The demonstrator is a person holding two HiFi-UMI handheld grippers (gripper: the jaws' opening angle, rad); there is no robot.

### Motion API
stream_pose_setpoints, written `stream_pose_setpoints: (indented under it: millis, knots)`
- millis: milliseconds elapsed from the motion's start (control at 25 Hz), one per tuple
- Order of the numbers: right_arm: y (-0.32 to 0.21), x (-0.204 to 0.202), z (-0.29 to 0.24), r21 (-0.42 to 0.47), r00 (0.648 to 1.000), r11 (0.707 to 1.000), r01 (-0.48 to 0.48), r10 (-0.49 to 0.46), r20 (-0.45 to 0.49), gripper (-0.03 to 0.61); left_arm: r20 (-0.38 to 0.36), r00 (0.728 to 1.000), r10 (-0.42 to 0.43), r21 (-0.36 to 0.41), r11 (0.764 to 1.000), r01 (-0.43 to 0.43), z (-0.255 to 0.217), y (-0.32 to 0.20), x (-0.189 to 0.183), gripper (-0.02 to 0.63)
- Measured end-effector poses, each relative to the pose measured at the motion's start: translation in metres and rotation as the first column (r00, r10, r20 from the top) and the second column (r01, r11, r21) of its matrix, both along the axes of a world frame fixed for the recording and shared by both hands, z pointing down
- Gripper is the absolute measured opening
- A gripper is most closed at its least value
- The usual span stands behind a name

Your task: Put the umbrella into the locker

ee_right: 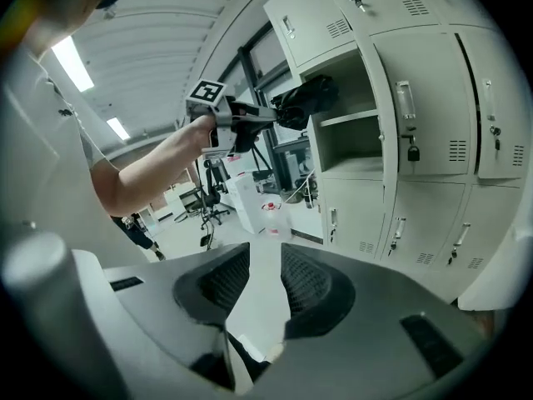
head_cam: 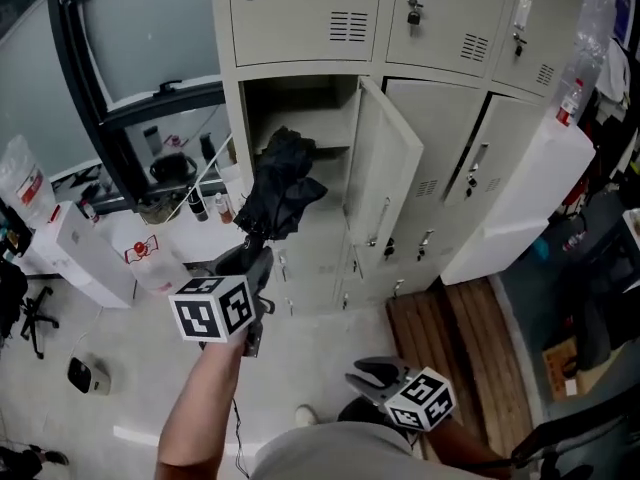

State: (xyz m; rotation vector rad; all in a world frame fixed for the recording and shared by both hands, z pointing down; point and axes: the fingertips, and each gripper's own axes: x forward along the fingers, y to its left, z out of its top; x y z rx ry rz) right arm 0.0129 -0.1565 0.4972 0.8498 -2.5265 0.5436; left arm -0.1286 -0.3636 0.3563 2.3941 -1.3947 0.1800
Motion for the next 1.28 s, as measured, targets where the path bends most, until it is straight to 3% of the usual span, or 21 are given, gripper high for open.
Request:
stream_pose_setpoints:
  millis: [440,640,880,1280]
  knots:
    - [-0.061,0.055,-0.007,-0.004,1.0,1.0,-0.005,0.005,-0.018,0.11,-0.015,1.0,-0.02,0.033,0.999,0.021,-0.046,-0.16,0.061,0.163]
    - [-0.086,0.092,-0.009,0.002,0.999,1.0,-0.018,0.018,-0.029,0.11,0.021,0.998,-0.053,0.048,0.998,0.052,-0.063,-0.228,0.079,0.163]
    - [-0.102,0.128,-0.006,-0.013,0.998,0.999,-0.035,0.034,-0.044,0.11,0.085,0.992,-0.095,0.011,0.995,0.095,-0.053,-0.291,0.091,0.163]
    - [-0.13,0.179,-0.005,-0.023,0.996,0.996,-0.084,0.083,-0.043,0.11,0.212,0.968,-0.136,-0.037,0.988,0.147,-0.037,-0.347,0.095,0.163]
